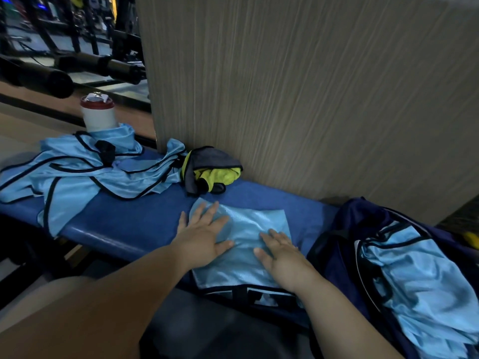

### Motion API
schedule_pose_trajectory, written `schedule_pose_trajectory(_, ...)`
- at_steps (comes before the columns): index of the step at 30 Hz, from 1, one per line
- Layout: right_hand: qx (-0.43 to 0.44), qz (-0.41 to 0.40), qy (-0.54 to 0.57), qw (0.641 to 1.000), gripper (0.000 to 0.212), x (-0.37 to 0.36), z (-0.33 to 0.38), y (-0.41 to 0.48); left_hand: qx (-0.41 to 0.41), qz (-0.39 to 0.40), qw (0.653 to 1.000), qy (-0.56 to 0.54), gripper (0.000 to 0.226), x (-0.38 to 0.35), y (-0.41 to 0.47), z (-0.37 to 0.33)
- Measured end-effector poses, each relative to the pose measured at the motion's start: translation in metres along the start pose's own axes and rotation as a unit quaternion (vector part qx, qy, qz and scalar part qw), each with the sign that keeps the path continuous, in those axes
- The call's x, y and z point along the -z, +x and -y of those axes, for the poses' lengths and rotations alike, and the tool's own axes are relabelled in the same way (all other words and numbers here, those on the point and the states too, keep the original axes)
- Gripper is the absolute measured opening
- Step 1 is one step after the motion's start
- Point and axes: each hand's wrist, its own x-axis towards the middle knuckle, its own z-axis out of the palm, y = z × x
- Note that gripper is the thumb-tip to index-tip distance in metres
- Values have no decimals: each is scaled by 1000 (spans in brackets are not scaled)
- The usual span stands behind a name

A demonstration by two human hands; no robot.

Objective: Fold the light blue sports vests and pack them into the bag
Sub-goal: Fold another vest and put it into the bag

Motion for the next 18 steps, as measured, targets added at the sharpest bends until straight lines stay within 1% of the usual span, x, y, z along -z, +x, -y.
schedule_pose_trajectory(2, -18, -64, 32, 997, 58, 4, -6, 1, 57, -47, 995, -72, 79, 6, 0, 4)
schedule_pose_trajectory(4, -53, -109, 57, 991, 54, 8, -10, 1, 115, -67, 979, -155, 84, 12, -1, 11)
schedule_pose_trajectory(7, -96, -120, 71, 985, 55, 11, -11, 0, 143, -57, 962, -227, 85, 17, 4, 22)
schedule_pose_trajectory(8, -102, -123, 83, 984, 55, 11, -11, 0, 148, -49, 951, -267, 87, 19, 5, 24)
schedule_pose_trajectory(10, -104, -130, 120, 979, 55, 11, -11, 2, 158, -54, 916, -366, 90, 24, 8, 23)
schedule_pose_trajectory(11, -105, -130, 144, 975, 56, 11, -12, 3, 163, -63, 904, -391, 90, 28, 10, 22)
schedule_pose_trajectory(13, -106, -124, 194, 967, 65, 13, -15, 6, 167, -69, 904, -388, 90, 31, 14, 19)
schedule_pose_trajectory(15, -112, -120, 261, 952, 75, 16, -17, 8, 173, -57, 908, -376, 87, 32, 20, 19)
schedule_pose_trajectory(16, -116, -117, 308, 937, 73, 17, -17, 8, 174, -44, 910, -373, 83, 33, 22, 19)
schedule_pose_trajectory(18, -121, -120, 412, 895, 56, 18, -19, 11, 165, -14, 916, -367, 66, 34, 27, 21)
